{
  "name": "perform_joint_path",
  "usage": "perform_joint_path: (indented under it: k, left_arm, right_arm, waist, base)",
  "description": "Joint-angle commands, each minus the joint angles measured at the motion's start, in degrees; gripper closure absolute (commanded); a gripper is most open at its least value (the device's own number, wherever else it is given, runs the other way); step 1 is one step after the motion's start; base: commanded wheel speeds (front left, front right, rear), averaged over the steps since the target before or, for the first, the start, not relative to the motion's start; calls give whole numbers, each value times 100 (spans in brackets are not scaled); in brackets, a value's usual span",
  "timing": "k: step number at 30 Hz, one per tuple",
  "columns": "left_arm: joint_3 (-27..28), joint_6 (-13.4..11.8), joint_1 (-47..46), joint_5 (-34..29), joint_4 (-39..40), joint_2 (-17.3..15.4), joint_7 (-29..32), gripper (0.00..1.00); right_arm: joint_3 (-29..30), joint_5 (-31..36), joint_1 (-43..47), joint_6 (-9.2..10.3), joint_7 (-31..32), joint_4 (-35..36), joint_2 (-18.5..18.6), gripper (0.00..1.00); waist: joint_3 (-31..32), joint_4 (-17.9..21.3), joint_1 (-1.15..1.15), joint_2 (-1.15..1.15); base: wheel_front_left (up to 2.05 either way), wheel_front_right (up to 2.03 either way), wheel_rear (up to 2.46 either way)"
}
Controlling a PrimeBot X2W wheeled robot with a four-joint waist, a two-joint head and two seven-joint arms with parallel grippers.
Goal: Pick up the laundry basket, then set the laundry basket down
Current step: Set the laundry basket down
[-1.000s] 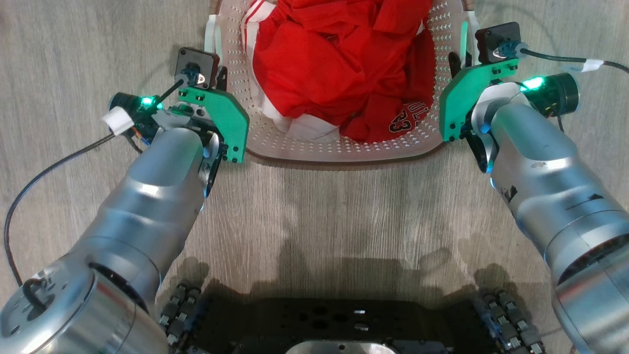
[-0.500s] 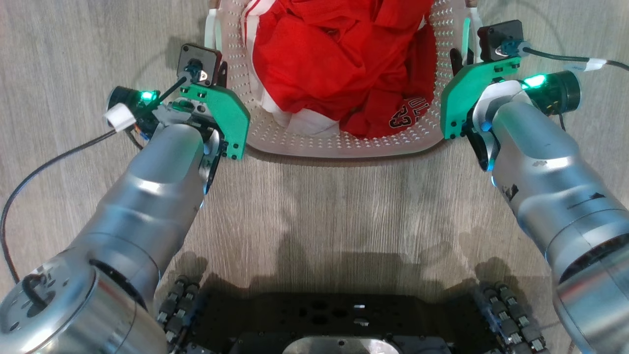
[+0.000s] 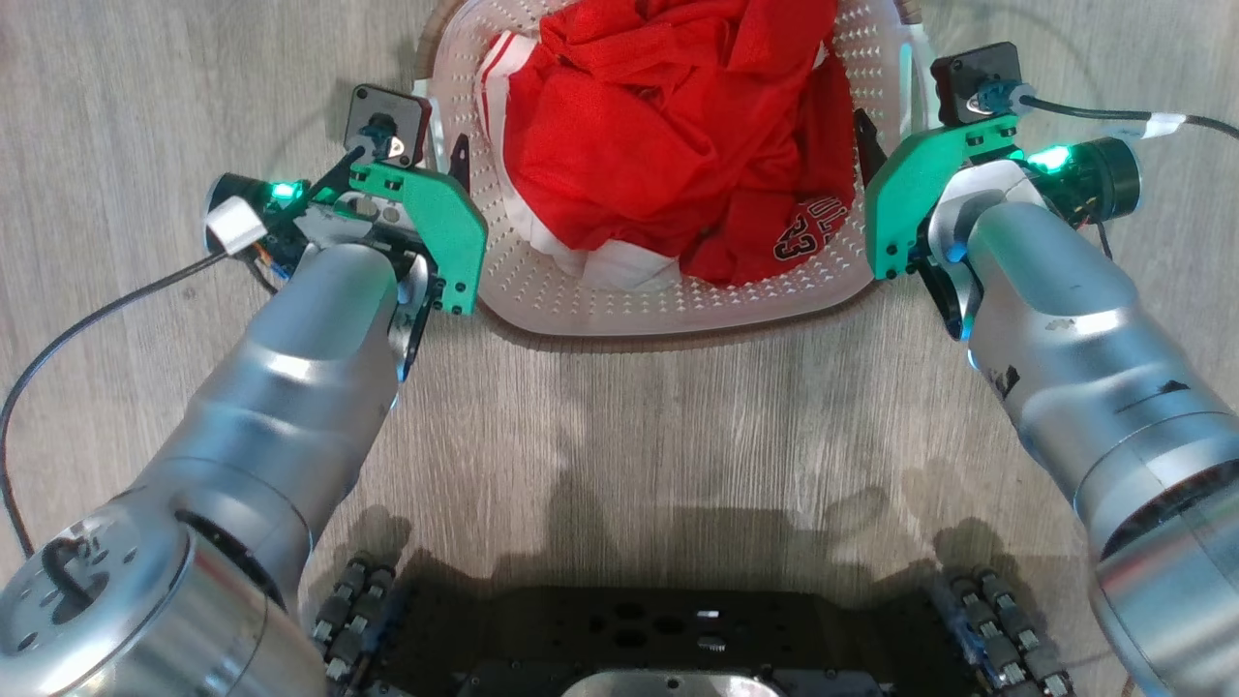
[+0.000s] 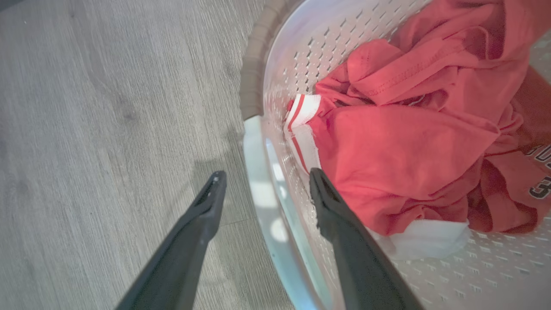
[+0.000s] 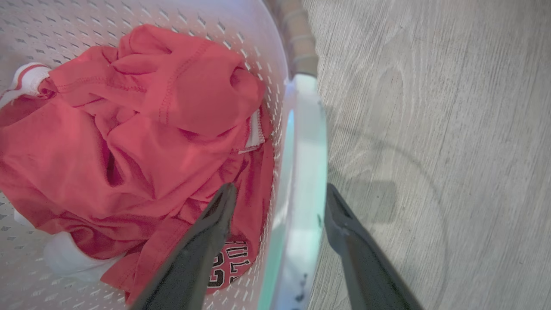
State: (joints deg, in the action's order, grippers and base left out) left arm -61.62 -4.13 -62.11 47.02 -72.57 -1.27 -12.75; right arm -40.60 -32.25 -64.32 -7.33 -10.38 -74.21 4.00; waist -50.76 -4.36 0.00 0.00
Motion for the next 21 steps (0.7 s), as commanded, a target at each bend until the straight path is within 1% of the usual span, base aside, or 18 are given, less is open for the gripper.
perform_joint_path:
  k: [1, 11, 15, 17, 21]
  left_arm:
    - [22, -59, 29, 44, -6, -161, -60, 0]
    - [1, -64, 104, 97, -33, -161, -155, 0]
    - [32, -46, 187, 115, 11, -161, -202, 0]
    - [-8, -22, 198, 25, 74, -162, -216, 0]
    - [431, -193, 283, -128, 796, -342, -222, 0]
  right_arm:
    - [-56, 15, 301, -16, 23, 50, -112, 0]
    - [78, 97, 353, -16, -87, 34, -112, 0]
    - [234, 263, 387, -16, -200, 28, -113, 0]
    - [376, 367, 388, -16, -269, 28, -113, 0]
    - [671, 428, 382, -16, -419, 31, -113, 0]
  waist:
    - [44, 8, 0, 0]
    - [362, 29, 0, 0]
    - [596, 28, 0, 0]
    - [728, 25, 0, 0]
    - [1048, 6, 0, 0]
  base:
    - [0, 0, 0]
    - [0, 0, 0]
    - [0, 0, 0]
    - [0, 0, 0]
    - [0, 0, 0]
